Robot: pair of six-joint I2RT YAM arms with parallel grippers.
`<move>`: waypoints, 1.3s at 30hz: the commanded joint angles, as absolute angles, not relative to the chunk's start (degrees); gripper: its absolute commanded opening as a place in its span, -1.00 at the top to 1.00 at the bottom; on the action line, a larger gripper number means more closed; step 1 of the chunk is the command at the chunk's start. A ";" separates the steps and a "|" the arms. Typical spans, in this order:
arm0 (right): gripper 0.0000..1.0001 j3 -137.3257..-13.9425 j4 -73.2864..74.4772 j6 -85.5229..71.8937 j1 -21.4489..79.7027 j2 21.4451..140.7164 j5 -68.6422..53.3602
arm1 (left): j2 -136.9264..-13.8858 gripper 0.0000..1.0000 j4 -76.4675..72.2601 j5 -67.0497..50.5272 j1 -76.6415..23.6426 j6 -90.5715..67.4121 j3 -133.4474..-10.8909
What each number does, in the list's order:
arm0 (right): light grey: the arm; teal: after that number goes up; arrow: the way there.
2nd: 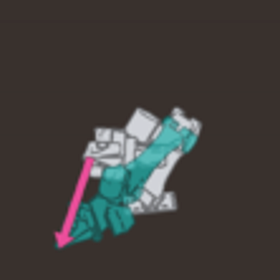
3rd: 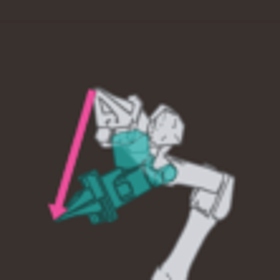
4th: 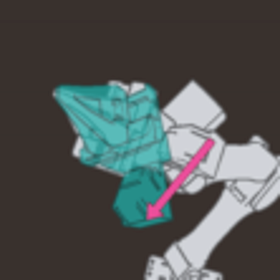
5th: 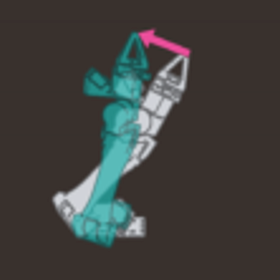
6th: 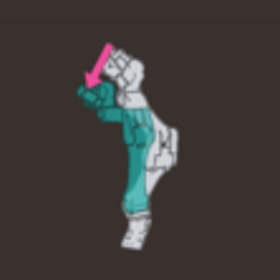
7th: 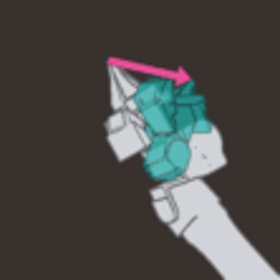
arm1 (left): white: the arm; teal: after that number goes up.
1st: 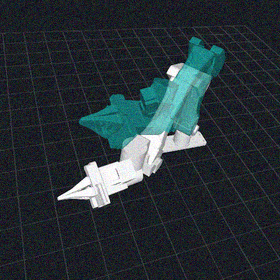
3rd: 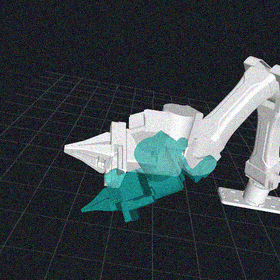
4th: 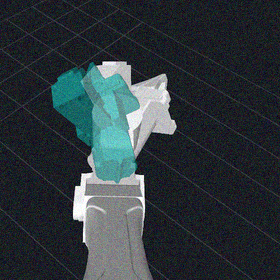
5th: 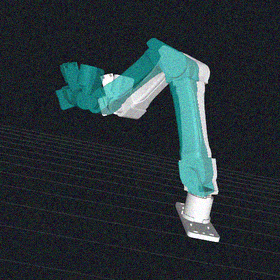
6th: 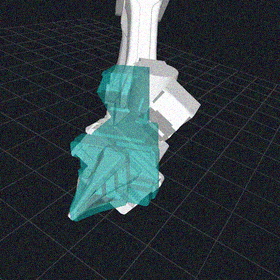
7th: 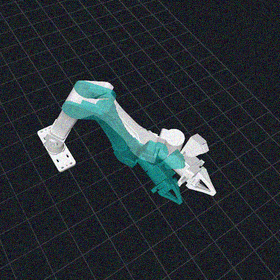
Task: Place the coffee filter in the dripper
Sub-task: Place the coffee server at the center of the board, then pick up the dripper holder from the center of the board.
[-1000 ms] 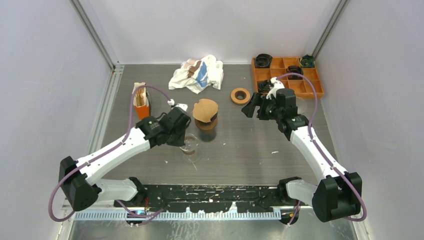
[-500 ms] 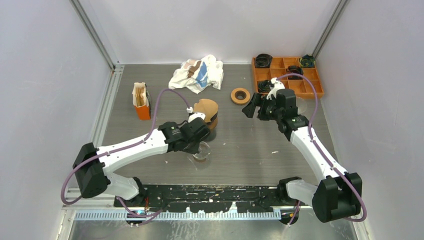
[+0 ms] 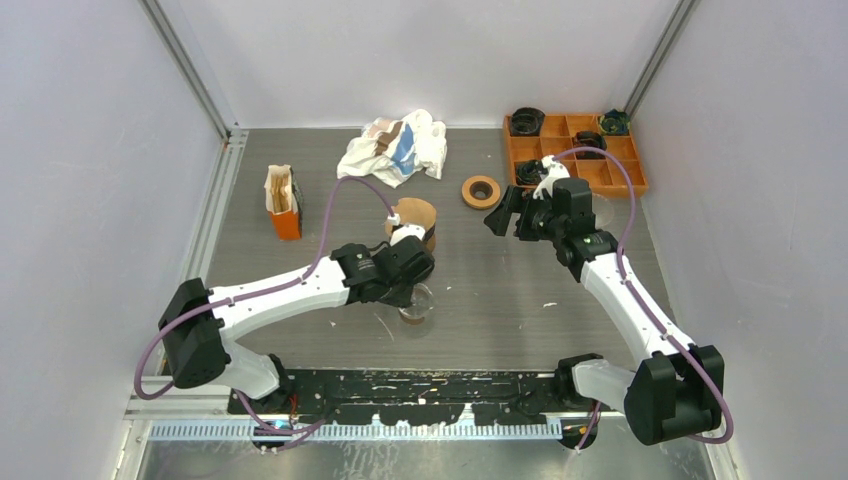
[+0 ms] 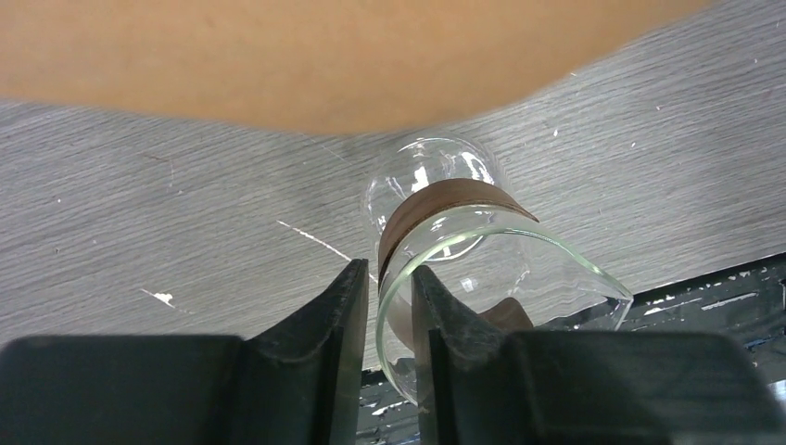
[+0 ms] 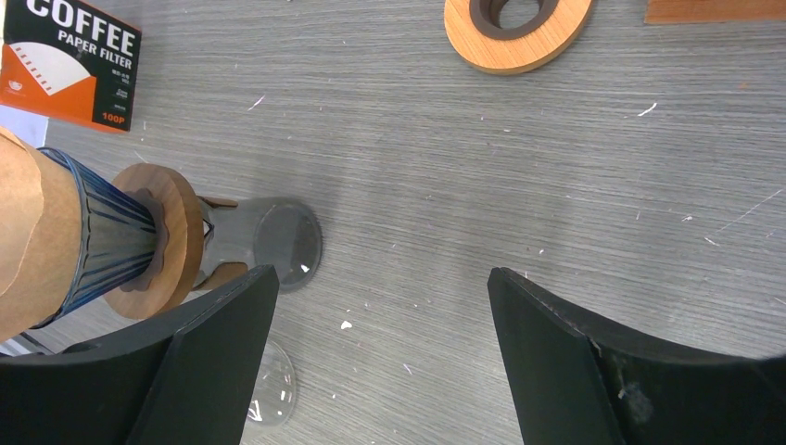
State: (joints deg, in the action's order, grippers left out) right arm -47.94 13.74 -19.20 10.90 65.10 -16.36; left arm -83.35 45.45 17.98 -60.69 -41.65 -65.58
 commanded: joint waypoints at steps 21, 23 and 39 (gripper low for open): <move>-0.80 -55.14 11.79 -16.93 11.39 72.94 -10.33 | -67.08 -0.54 46.79 17.54 -53.01 -35.36 -65.21; -0.80 -56.20 11.80 -16.64 11.49 74.56 -8.88 | -65.43 -0.59 46.21 15.43 -50.21 -34.15 -64.44; -0.68 -69.32 12.17 -15.43 12.27 92.80 0.06 | -55.92 -0.98 46.83 2.20 -21.26 -20.55 -62.77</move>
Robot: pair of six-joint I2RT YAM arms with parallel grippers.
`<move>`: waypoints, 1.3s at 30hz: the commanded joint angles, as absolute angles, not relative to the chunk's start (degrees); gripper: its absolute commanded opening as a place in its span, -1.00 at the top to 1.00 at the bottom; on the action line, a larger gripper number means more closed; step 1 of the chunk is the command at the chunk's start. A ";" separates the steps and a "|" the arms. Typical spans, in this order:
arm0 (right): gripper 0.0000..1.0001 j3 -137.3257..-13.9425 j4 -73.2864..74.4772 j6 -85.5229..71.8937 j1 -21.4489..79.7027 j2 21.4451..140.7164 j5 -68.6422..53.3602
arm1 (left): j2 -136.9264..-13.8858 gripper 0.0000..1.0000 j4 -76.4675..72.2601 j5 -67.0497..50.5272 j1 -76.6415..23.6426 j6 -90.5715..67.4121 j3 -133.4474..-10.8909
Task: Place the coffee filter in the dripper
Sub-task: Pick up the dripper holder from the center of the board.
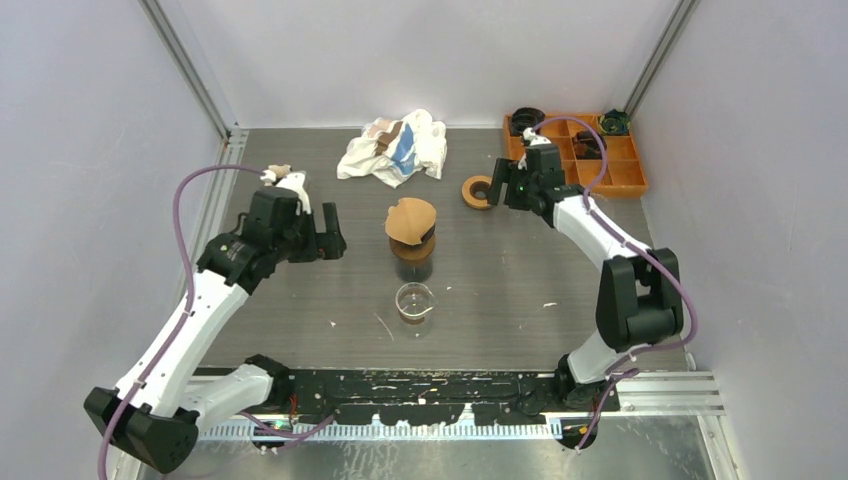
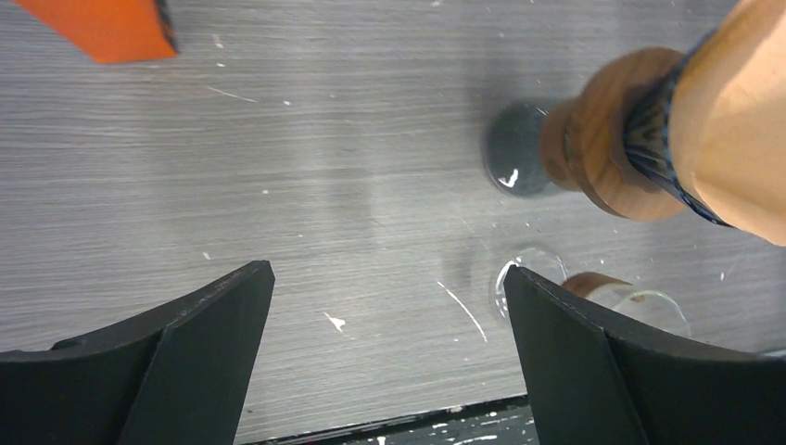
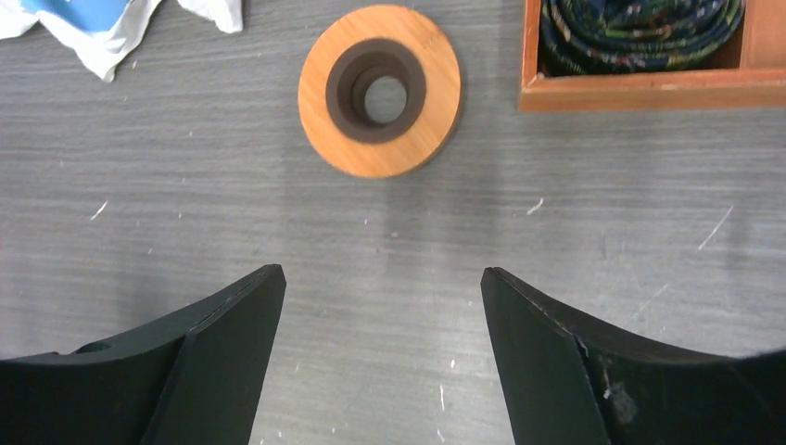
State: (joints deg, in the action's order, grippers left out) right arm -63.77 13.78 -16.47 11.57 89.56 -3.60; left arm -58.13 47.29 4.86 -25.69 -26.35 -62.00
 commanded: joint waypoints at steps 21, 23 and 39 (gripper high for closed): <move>-0.43 -89.82 19.15 -19.13 14.19 117.17 11.93 | -49.26 -0.98 42.27 7.87 -16.56 -14.09 -56.55; -0.43 -91.02 19.47 -19.31 14.18 118.55 11.98 | -48.67 -0.98 41.83 7.53 -16.64 -13.78 -55.86; -0.26 -92.99 19.60 -20.04 14.64 123.45 13.03 | -47.64 -0.98 40.13 7.14 -16.55 -13.72 -54.16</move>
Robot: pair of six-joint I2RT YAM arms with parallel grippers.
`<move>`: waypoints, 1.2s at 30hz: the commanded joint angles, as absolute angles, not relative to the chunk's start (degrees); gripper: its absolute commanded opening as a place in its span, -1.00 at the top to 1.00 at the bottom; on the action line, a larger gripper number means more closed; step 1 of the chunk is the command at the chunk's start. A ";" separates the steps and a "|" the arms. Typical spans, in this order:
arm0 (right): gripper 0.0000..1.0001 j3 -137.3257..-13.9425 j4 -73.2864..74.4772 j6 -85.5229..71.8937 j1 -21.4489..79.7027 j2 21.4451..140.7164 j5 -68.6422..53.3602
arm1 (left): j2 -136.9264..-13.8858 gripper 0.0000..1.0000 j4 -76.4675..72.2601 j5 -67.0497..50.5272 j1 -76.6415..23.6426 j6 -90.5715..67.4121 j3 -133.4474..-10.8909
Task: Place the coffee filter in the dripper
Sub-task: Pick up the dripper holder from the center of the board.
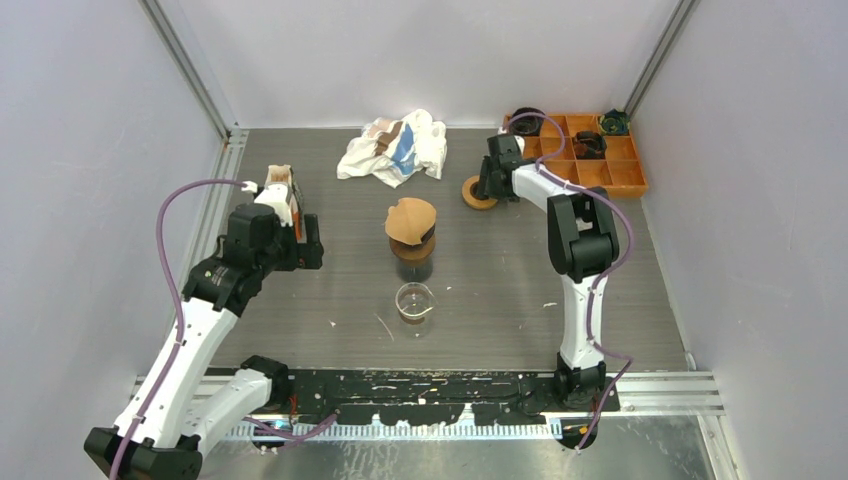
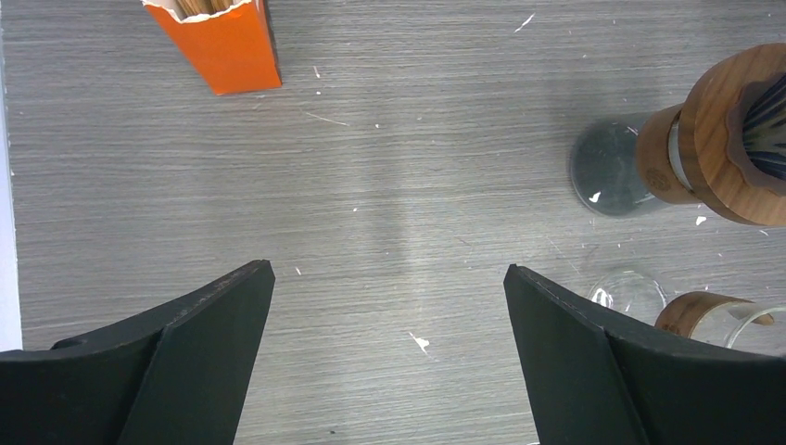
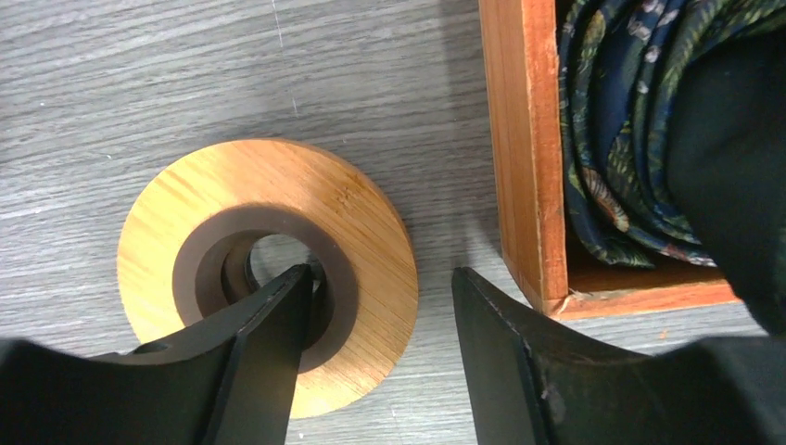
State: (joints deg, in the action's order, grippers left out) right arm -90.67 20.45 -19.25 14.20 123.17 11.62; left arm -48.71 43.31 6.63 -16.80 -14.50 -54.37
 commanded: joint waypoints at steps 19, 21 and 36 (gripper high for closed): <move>0.70 -88.13 20.63 -18.34 16.09 115.84 10.79 | -46.22 -0.98 39.03 6.26 -16.56 -13.71 -53.36; 0.72 -86.96 21.14 -18.11 16.26 113.61 10.59 | -46.15 -0.98 39.02 6.24 -16.53 -13.72 -53.31; 0.76 -68.43 28.09 -17.10 19.05 88.58 8.27 | -45.51 -0.98 38.44 6.12 -16.53 -13.71 -52.51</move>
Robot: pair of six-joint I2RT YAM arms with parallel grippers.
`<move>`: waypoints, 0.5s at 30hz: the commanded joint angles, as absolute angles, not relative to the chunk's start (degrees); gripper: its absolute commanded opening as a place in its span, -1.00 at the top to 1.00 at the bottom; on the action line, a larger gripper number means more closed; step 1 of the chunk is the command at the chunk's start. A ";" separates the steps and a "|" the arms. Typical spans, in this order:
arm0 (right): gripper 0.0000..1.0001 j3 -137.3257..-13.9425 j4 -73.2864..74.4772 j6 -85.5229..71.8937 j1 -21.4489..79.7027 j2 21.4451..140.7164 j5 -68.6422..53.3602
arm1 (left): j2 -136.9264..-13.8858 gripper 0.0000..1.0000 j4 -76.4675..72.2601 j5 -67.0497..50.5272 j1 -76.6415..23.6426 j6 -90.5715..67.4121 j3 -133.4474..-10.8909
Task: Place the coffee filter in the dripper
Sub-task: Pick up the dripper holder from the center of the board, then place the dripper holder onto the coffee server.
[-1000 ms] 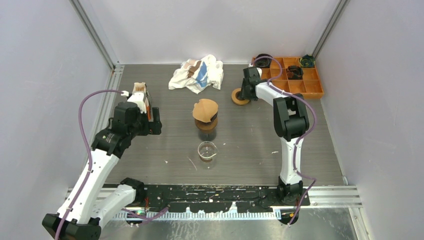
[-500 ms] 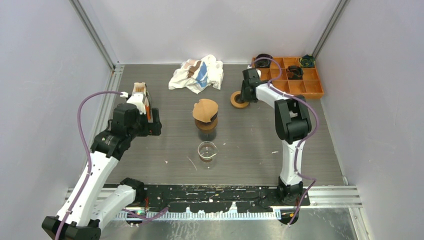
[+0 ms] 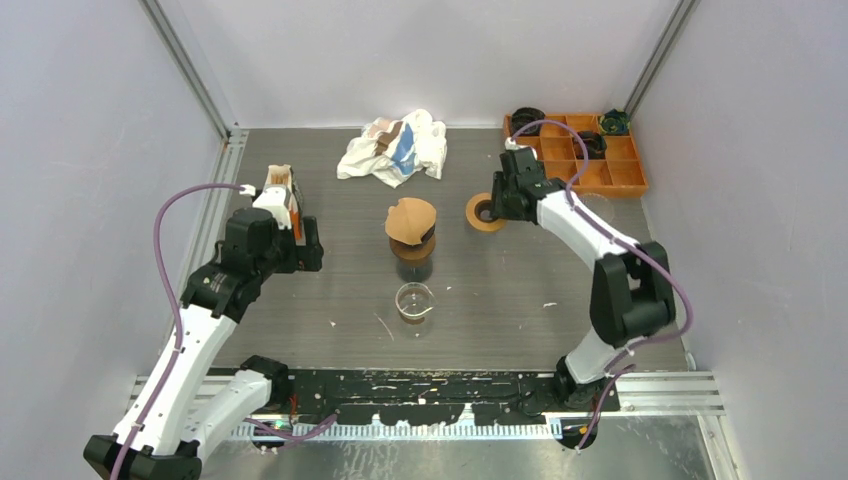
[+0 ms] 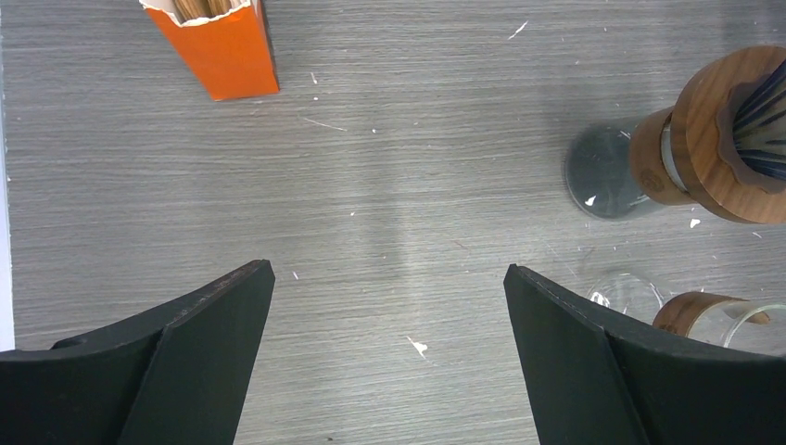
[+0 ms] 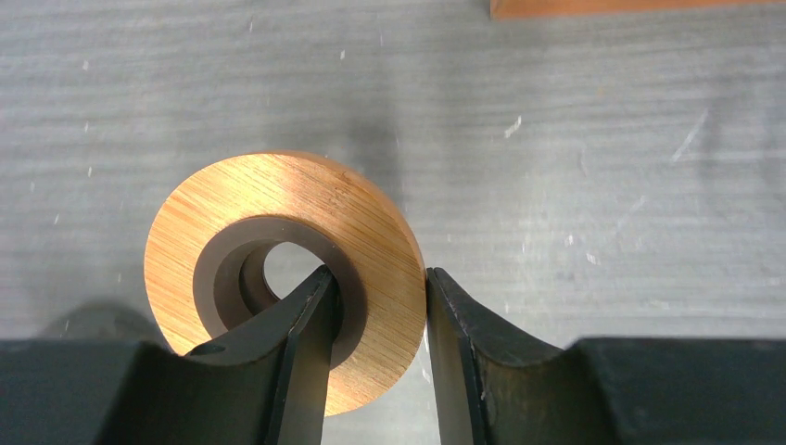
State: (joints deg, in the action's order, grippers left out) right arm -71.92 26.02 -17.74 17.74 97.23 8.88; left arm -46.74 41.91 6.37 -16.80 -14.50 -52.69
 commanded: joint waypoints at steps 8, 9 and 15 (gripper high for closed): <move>0.75 -61.94 33.83 -16.70 22.76 76.72 8.44 | -45.91 -0.98 38.32 6.24 -16.52 -13.73 -52.38; 0.75 -61.65 34.82 -16.73 23.53 75.44 8.78 | -45.99 -0.99 38.36 6.28 -16.52 -13.72 -52.40; 0.76 -61.16 38.78 -17.17 28.77 69.93 9.27 | -46.40 -0.98 38.49 6.33 -16.52 -13.76 -52.21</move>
